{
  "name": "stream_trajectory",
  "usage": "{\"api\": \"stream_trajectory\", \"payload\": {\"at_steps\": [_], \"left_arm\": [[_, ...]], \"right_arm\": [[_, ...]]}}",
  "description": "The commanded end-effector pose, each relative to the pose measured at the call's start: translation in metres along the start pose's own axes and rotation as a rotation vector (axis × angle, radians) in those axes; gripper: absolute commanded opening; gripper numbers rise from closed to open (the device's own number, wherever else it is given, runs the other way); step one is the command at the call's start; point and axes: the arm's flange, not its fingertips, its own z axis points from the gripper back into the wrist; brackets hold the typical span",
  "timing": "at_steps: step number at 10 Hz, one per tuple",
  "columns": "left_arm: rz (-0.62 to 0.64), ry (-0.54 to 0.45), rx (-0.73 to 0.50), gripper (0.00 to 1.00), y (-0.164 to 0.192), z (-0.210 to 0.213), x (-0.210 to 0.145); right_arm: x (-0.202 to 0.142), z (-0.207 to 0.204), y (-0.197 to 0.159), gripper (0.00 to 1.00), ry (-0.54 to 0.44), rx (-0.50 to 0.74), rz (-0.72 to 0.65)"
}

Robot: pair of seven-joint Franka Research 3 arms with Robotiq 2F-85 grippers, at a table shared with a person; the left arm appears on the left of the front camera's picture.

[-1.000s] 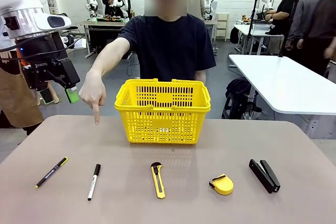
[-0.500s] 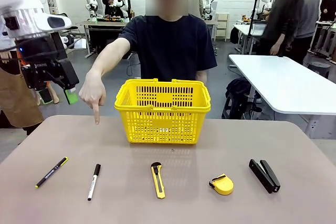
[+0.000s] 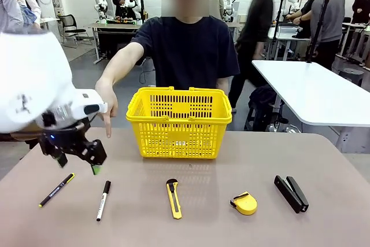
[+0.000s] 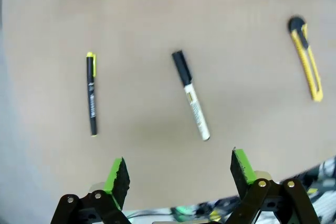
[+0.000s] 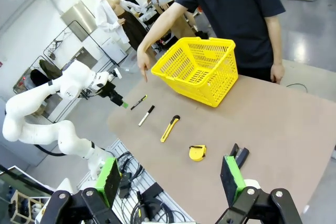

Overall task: Place the items the person wants into the basket.
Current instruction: Pick up the item the person points to and place it in the Market Basket.

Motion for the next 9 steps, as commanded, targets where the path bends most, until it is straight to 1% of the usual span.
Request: {"api": "stream_trajectory", "payload": {"at_steps": [1, 2, 3, 6, 8, 9], "left_arm": [[0.092, -0.033, 0.001, 1.0, -0.008, -0.029, -0.007], [0.09, 0.015, 0.007, 1.0, -0.012, -0.044, -0.003], [0.106, 0.054, -0.022, 1.0, -0.014, -0.053, 0.003], [0.099, 0.041, -0.012, 1.0, -0.02, -0.071, -0.002], [0.111, 0.039, -0.053, 1.0, -0.016, -0.069, -0.003], [0.077, 0.071, -0.026, 1.0, -0.019, -0.067, 0.014]], "right_arm": [[0.001, 0.001, -0.001, 1.0, -0.015, 0.021, 0.018], [0.001, 0.001, -0.001, 1.0, -0.015, 0.021, 0.018], [0.001, 0.001, -0.001, 1.0, -0.015, 0.021, 0.018], [0.001, 0.001, -0.001, 1.0, -0.015, 0.021, 0.018], [0.001, 0.001, -0.001, 1.0, -0.015, 0.021, 0.018], [0.001, 0.001, -0.001, 1.0, -0.015, 0.021, 0.018]]}}
